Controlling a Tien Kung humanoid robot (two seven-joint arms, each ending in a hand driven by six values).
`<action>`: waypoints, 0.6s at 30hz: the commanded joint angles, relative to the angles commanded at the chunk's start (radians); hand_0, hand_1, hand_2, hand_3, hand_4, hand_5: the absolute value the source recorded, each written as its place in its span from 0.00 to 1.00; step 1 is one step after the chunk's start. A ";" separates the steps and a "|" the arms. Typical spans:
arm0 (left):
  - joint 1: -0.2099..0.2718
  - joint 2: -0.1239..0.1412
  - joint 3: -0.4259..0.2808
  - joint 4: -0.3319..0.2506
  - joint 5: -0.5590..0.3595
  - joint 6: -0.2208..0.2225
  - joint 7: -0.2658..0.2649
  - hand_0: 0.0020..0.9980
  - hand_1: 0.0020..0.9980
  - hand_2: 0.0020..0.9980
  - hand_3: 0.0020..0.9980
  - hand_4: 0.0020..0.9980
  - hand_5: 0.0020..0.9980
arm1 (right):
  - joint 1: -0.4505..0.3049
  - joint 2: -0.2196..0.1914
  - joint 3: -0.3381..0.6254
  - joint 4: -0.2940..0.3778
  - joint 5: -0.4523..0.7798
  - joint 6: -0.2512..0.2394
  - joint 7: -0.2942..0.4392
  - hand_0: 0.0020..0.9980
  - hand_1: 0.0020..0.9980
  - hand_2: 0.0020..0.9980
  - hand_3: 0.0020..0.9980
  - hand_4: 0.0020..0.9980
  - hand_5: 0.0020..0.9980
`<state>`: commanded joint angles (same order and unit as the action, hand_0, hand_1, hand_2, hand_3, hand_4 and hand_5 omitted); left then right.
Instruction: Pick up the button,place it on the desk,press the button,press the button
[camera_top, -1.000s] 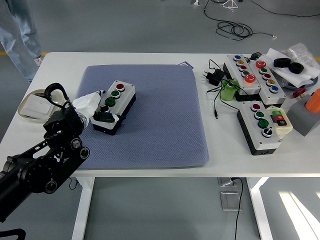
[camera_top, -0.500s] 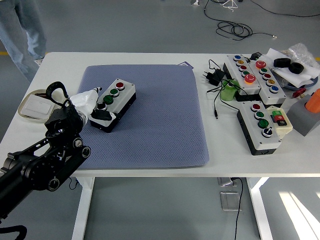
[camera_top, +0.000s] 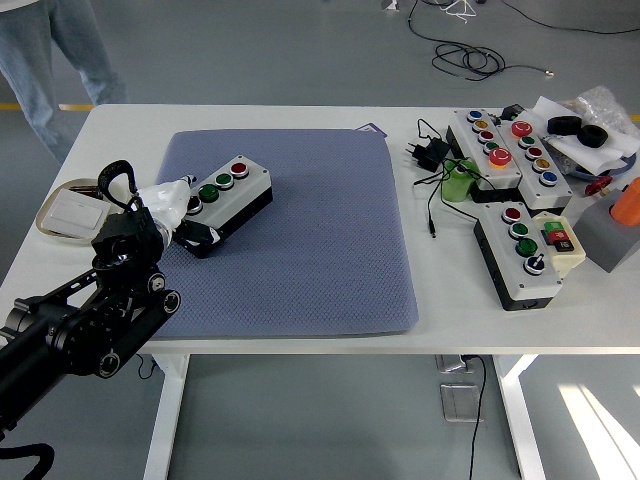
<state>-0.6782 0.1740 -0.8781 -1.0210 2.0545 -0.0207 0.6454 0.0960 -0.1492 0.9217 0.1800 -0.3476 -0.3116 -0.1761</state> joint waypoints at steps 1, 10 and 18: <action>0.000 0.000 0.001 0.000 0.007 0.006 0.000 0.61 0.69 0.73 0.97 0.90 0.33 | 0.000 0.000 0.000 0.000 0.000 0.000 0.000 0.79 0.80 0.82 0.75 0.41 0.48; -0.003 0.002 0.009 0.004 0.038 0.034 0.000 0.46 0.49 0.47 0.67 0.74 0.16 | 0.000 -0.001 0.002 0.000 -0.007 -0.001 -0.001 0.79 0.80 0.82 0.75 0.41 0.48; -0.005 0.003 0.014 0.016 0.057 0.037 0.000 0.43 0.45 0.42 0.56 0.72 0.14 | 0.002 -0.001 0.001 0.000 -0.007 -0.002 -0.002 0.79 0.80 0.82 0.75 0.41 0.48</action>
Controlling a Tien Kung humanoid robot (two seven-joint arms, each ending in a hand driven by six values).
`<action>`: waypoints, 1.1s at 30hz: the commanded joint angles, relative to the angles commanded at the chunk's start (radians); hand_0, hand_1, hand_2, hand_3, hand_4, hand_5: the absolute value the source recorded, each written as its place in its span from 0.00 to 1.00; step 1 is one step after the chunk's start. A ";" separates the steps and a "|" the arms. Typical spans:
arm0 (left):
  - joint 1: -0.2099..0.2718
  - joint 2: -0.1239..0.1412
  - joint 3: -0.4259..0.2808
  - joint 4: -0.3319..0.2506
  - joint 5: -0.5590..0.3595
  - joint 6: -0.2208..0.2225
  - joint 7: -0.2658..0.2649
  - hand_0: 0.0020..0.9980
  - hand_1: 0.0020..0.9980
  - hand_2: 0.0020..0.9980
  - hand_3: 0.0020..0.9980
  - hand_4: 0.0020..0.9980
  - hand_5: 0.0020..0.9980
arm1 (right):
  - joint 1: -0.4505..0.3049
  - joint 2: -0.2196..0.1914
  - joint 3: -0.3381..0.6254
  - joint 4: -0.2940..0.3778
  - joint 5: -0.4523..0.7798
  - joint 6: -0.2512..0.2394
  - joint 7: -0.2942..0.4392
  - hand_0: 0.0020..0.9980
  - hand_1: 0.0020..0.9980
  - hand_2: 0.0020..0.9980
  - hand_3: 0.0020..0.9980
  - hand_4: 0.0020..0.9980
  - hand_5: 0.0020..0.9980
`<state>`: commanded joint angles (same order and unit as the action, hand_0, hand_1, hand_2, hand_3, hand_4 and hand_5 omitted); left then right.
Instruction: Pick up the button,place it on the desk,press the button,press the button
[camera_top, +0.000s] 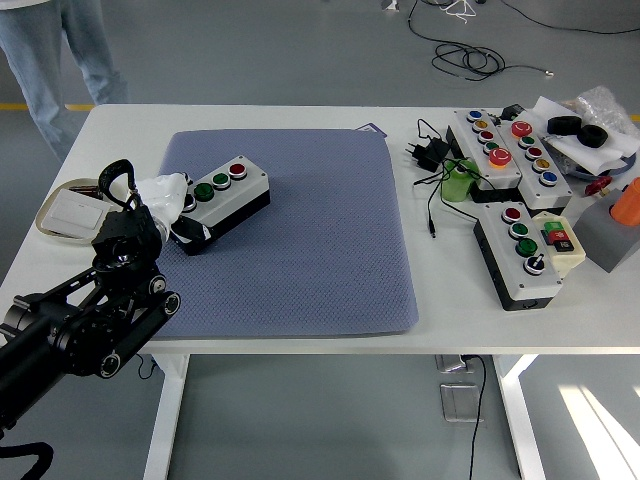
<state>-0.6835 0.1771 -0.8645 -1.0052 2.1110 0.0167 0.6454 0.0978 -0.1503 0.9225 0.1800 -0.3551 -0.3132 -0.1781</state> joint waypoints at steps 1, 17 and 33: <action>0.000 0.000 0.000 0.002 0.002 0.002 0.000 0.43 0.45 0.42 0.56 0.72 0.14 | 0.000 0.000 -0.001 0.000 0.000 0.000 0.000 0.79 0.80 0.82 0.75 0.41 0.48; 0.011 0.016 0.001 -0.004 0.009 0.057 -0.061 0.30 0.35 0.32 0.40 0.62 0.12 | -0.003 0.001 -0.001 0.000 -0.002 -0.001 -0.001 0.79 0.80 0.82 0.75 0.41 0.48; 0.021 0.050 0.005 -0.072 -0.042 0.091 -0.399 0.41 0.37 0.31 0.38 0.62 0.05 | -0.008 0.002 0.000 0.000 -0.008 -0.002 -0.005 0.79 0.80 0.82 0.75 0.41 0.48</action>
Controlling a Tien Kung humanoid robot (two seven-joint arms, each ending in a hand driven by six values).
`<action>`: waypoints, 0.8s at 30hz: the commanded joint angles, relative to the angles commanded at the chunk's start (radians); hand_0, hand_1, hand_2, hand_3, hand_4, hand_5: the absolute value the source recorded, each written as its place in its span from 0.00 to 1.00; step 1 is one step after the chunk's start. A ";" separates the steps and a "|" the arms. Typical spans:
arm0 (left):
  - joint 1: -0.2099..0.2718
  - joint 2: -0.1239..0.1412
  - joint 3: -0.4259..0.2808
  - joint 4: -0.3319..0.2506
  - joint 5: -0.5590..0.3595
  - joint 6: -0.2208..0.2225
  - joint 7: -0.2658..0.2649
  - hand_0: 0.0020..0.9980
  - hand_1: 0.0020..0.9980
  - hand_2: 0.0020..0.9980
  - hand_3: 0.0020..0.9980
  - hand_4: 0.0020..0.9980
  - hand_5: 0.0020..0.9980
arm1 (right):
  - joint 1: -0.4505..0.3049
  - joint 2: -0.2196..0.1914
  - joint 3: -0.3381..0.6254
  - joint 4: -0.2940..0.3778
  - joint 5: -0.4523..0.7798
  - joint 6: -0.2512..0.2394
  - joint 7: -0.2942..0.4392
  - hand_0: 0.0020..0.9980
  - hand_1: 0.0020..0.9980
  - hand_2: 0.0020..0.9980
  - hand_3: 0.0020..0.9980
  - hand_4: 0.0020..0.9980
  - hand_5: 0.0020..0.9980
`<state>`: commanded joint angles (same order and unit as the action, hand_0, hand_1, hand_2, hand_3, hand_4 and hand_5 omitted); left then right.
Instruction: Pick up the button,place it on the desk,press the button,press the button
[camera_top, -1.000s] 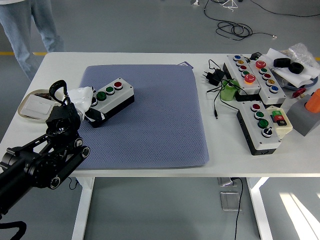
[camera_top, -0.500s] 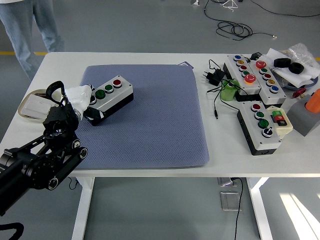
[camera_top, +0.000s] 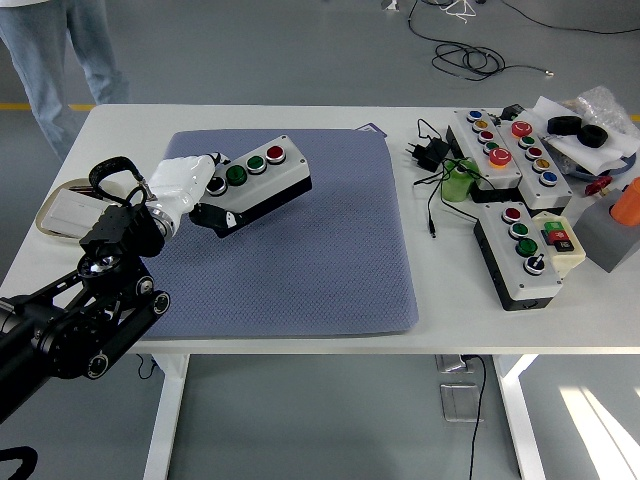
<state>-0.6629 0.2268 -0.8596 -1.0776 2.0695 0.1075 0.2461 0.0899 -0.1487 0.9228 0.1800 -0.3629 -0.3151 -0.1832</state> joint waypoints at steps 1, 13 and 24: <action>0.001 0.001 0.002 -0.003 -0.001 -0.003 -0.027 0.41 0.37 0.31 0.38 0.62 0.05 | 0.000 0.000 0.000 0.000 0.000 0.000 0.000 0.79 0.80 0.82 0.75 0.41 0.48; -0.018 0.018 0.040 -0.028 0.098 -0.090 -0.212 0.45 0.39 0.31 0.37 0.62 0.04 | 0.001 0.000 -0.001 0.000 0.003 0.000 0.001 0.79 0.80 0.82 0.75 0.41 0.48; -0.054 0.045 0.068 -0.012 0.195 -0.112 -0.265 0.45 0.39 0.32 0.37 0.62 0.03 | 0.004 -0.001 -0.002 0.000 0.004 0.001 0.002 0.79 0.80 0.82 0.75 0.41 0.48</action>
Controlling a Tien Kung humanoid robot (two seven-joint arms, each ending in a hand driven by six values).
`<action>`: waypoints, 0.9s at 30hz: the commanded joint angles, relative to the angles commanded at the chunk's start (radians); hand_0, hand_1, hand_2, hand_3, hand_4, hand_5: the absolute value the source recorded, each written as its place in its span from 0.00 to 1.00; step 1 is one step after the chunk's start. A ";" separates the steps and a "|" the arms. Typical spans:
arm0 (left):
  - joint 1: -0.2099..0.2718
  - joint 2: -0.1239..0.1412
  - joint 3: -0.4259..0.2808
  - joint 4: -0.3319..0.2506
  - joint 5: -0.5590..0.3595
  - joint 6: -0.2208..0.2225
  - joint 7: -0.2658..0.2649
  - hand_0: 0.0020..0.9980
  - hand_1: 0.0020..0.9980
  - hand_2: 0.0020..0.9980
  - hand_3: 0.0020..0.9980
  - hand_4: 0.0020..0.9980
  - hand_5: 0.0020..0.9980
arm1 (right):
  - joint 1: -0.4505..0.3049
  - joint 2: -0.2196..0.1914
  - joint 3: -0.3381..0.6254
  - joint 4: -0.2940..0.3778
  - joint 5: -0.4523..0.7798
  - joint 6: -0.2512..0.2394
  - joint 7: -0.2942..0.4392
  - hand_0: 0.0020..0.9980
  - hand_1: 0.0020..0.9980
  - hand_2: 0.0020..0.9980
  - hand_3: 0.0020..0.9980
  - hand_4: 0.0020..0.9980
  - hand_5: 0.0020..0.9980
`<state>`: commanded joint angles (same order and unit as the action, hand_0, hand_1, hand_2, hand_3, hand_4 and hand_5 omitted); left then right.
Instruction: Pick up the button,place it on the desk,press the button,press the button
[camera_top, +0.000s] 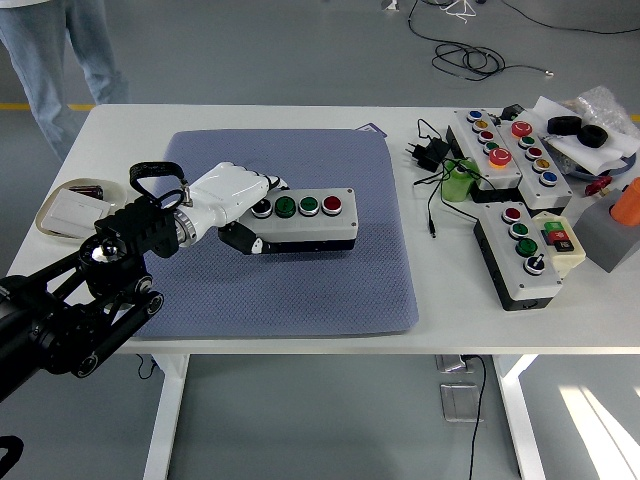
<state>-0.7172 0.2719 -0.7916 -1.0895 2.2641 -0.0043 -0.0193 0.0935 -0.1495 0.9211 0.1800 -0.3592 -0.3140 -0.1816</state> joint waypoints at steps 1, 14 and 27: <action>-0.001 0.001 0.001 0.001 0.002 0.000 -0.001 0.44 0.40 0.32 0.37 0.62 0.02 | 0.000 0.000 0.000 0.000 -0.001 0.000 0.000 0.79 0.80 0.82 0.75 0.41 0.48; 0.003 0.003 0.003 0.021 -0.054 -0.007 -0.028 0.44 0.41 0.33 0.37 0.63 0.00 | 0.003 0.000 0.000 0.000 -0.002 0.000 -0.001 0.79 0.80 0.82 0.75 0.41 0.48; 0.006 -0.001 0.022 0.048 -0.043 0.000 -0.034 0.44 0.47 0.40 0.39 0.61 0.00 | 0.003 0.000 -0.001 0.000 -0.003 0.000 -0.002 0.79 0.80 0.82 0.75 0.41 0.48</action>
<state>-0.7109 0.2707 -0.7700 -1.0413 2.2208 -0.0040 -0.0529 0.0969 -0.1496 0.9202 0.1800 -0.3626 -0.3138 -0.1833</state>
